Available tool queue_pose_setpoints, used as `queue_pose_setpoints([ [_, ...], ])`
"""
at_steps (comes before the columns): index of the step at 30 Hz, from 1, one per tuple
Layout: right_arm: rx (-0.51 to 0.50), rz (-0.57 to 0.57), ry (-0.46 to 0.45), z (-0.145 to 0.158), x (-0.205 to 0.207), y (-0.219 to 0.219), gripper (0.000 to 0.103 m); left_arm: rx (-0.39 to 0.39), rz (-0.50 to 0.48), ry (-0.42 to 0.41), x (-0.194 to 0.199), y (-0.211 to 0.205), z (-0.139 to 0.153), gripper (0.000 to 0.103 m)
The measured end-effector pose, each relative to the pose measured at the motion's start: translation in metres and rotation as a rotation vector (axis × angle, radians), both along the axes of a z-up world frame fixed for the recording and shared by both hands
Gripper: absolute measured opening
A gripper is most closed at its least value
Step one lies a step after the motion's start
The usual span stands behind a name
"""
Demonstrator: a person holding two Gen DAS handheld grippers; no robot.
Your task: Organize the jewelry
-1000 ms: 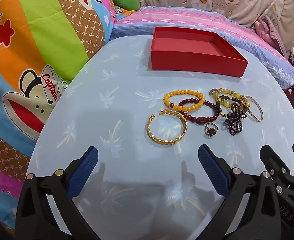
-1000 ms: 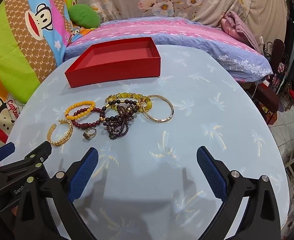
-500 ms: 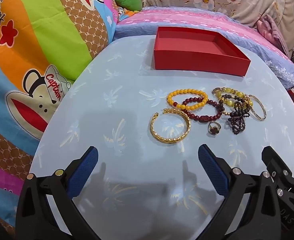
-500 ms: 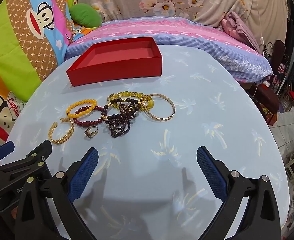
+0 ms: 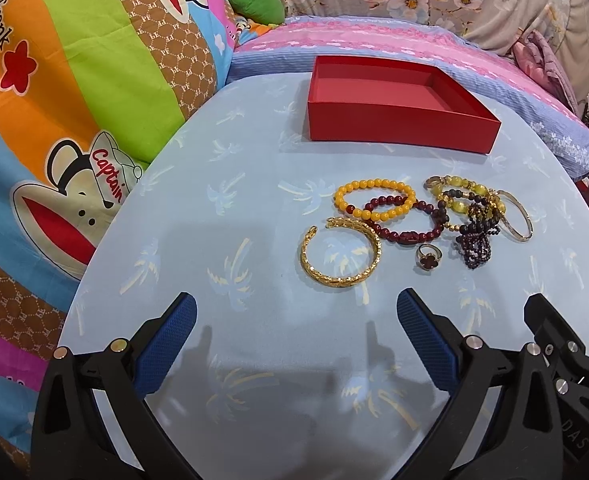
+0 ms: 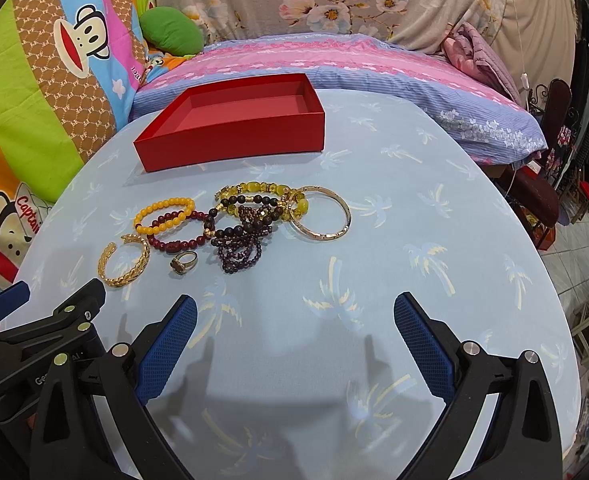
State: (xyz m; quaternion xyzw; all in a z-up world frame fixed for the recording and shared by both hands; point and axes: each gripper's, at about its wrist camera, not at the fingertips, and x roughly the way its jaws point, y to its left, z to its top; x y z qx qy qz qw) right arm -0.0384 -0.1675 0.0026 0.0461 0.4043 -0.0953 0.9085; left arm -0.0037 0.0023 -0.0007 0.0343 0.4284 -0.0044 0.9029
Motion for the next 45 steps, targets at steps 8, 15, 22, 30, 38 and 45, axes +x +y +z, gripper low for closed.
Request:
queue_pose_setpoints([
  [8, 0.000, -0.001, 0.001, -0.0005, 0.0001, 0.0013, 0.096, 0.000, 0.002, -0.011, -0.0015, -0.0008, 0.0005, 0.096],
  [15, 0.001, 0.000, 0.000, 0.0005, -0.0019, 0.0014, 0.096, 0.003, 0.004, -0.005, -0.0014, -0.0010, 0.0009, 0.096],
  [22, 0.003, 0.000, 0.000, 0.0003, -0.0022, 0.0018, 0.096, 0.001, 0.007, 0.001, -0.0017, 0.0000, -0.0004, 0.096],
  [30, 0.002, 0.000, 0.000, 0.0005, -0.0023, 0.0019, 0.096, 0.003, 0.005, -0.001, -0.0021, 0.0004, -0.0003, 0.096],
  [38, 0.003, 0.001, -0.001, 0.0005, -0.0027, 0.0021, 0.096, 0.001, 0.003, 0.000, -0.0016, -0.0009, 0.0008, 0.096],
  [45, 0.002, 0.001, -0.001, 0.0004, -0.0028, 0.0016, 0.096, 0.000, 0.003, 0.002, -0.0011, -0.0021, 0.0007, 0.096],
])
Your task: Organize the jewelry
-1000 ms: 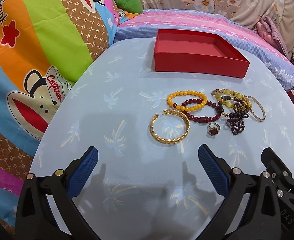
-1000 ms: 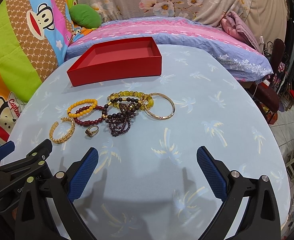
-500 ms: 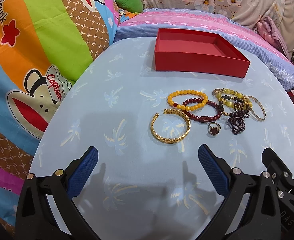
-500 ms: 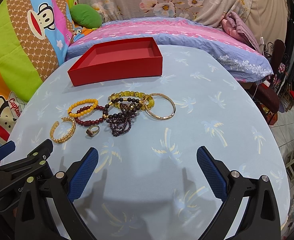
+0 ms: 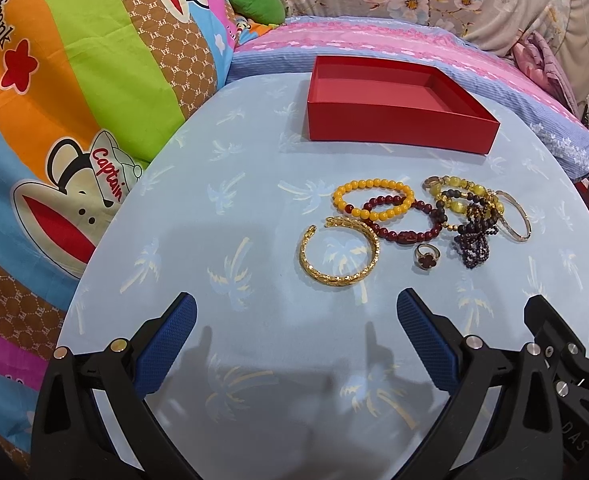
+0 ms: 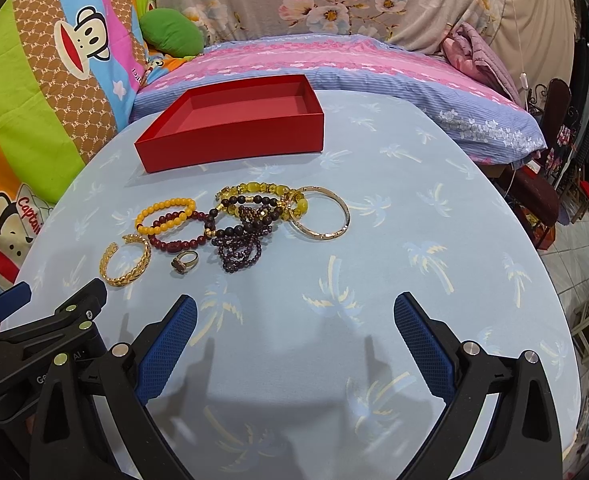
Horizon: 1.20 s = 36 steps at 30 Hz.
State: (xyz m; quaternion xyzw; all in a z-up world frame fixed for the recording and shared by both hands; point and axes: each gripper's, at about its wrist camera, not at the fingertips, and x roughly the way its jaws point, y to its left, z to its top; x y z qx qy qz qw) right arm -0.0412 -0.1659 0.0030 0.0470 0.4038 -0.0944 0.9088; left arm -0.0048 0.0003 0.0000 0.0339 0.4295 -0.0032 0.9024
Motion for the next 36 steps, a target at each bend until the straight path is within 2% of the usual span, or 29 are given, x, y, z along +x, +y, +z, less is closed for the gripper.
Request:
queue_pose_setpoints([
  [25, 0.008, -0.005, -0.002, 0.002, -0.001, -0.004, 0.096, 0.000, -0.002, 0.002, -0.001, -0.002, -0.001, 0.096],
  [36, 0.021, -0.031, 0.020, -0.007, 0.006, -0.017, 0.096, -0.043, 0.039, 0.033, 0.007, 0.010, -0.011, 0.096],
])
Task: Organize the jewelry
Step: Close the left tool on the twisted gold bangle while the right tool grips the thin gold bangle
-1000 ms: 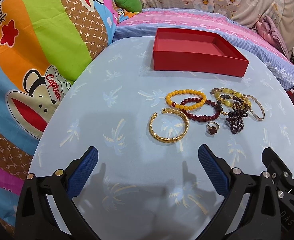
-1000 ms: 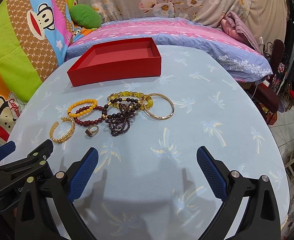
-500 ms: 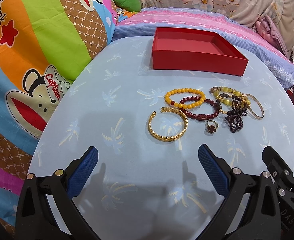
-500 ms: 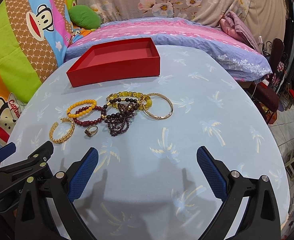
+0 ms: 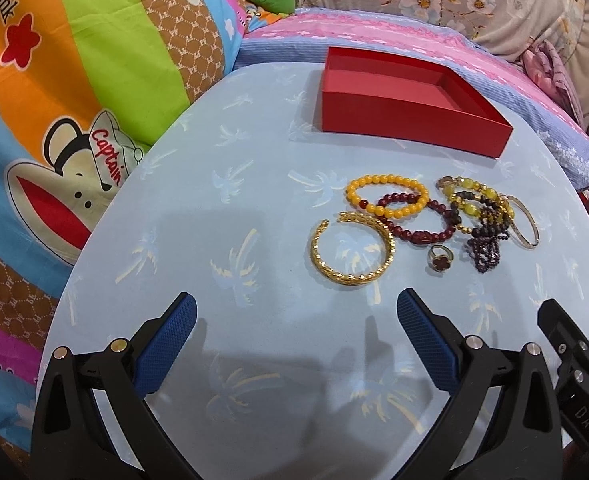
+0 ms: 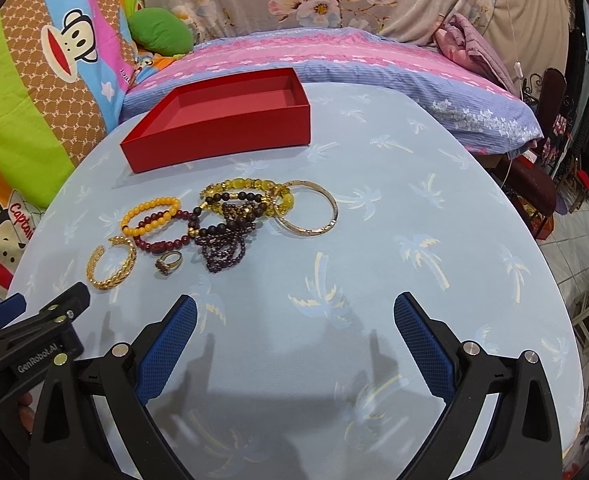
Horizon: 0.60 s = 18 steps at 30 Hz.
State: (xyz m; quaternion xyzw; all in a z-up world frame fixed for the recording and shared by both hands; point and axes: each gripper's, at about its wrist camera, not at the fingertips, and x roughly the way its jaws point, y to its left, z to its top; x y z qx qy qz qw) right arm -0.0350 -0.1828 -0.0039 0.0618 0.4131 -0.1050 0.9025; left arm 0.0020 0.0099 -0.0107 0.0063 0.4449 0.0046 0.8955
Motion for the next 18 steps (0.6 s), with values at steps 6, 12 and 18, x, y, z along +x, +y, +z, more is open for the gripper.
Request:
queue_pose_setpoints([
  [6, 0.012, -0.026, 0.019, -0.008, 0.009, -0.011, 0.096, -0.012, -0.007, 0.021, 0.012, 0.001, -0.006, 0.096],
  [12, 0.020, -0.040, 0.036, -0.014, 0.020, -0.018, 0.096, -0.032, -0.033, 0.061, 0.028, -0.009, -0.017, 0.096],
  [18, 0.022, -0.047, 0.048, -0.018, 0.027, -0.023, 0.096, -0.046, -0.034, 0.082, 0.044, -0.017, -0.026, 0.090],
])
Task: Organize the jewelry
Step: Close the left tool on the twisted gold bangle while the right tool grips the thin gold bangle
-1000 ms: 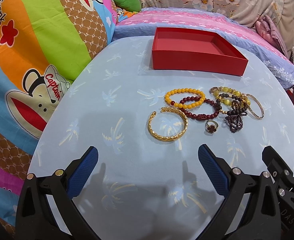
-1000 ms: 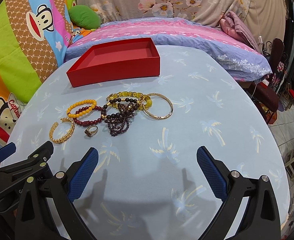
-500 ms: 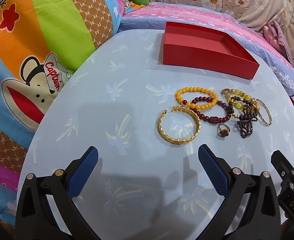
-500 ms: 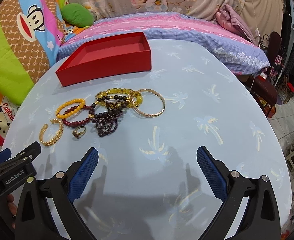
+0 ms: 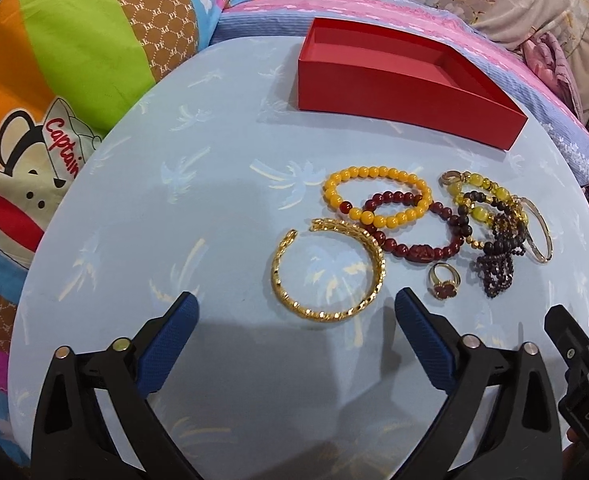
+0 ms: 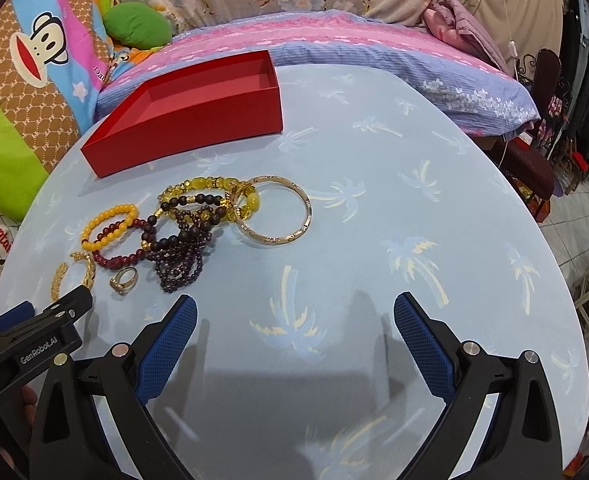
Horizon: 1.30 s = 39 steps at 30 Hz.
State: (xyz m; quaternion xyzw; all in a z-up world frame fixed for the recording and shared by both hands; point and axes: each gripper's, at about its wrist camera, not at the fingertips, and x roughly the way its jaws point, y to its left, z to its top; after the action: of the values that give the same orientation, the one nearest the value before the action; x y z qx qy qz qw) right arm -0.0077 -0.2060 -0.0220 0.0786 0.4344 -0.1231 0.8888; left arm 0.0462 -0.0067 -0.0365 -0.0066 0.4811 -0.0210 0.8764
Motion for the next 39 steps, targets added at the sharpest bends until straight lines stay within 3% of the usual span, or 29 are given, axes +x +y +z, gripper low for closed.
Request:
queue_pose_setpoints([
  [3, 0.003, -0.005, 0.002, -0.001, 0.004, -0.002, 0.096, 0.013, -0.006, -0.006, 0.004, -0.003, -0.001, 0.085],
  [10, 0.004, -0.004, 0.007, -0.004, 0.018, -0.006, 0.096, 0.007, -0.035, -0.031, 0.009, -0.005, 0.004, 0.054],
  [17, 0.009, -0.004, 0.001, -0.007, 0.041, -0.010, 0.095, -0.012, -0.042, -0.026, 0.014, -0.001, 0.005, 0.054],
  [21, 0.018, 0.003, 0.010, -0.012, 0.055, -0.013, 0.082, 0.002, -0.038, -0.028, 0.017, -0.001, 0.004, 0.054],
  [28, -0.008, 0.026, 0.001, -0.015, 0.070, -0.012, 0.074, 0.015, -0.038, -0.034, 0.021, -0.002, 0.003, 0.054],
  [36, -0.016, 0.071, -0.011, -0.014, 0.077, -0.005, 0.054, 0.022, -0.038, -0.038, 0.022, -0.003, 0.002, 0.054],
  [39, -0.007, 0.080, -0.014, -0.013, 0.077, -0.006, 0.053, 0.017, -0.039, -0.035, 0.022, -0.003, 0.003, 0.054],
])
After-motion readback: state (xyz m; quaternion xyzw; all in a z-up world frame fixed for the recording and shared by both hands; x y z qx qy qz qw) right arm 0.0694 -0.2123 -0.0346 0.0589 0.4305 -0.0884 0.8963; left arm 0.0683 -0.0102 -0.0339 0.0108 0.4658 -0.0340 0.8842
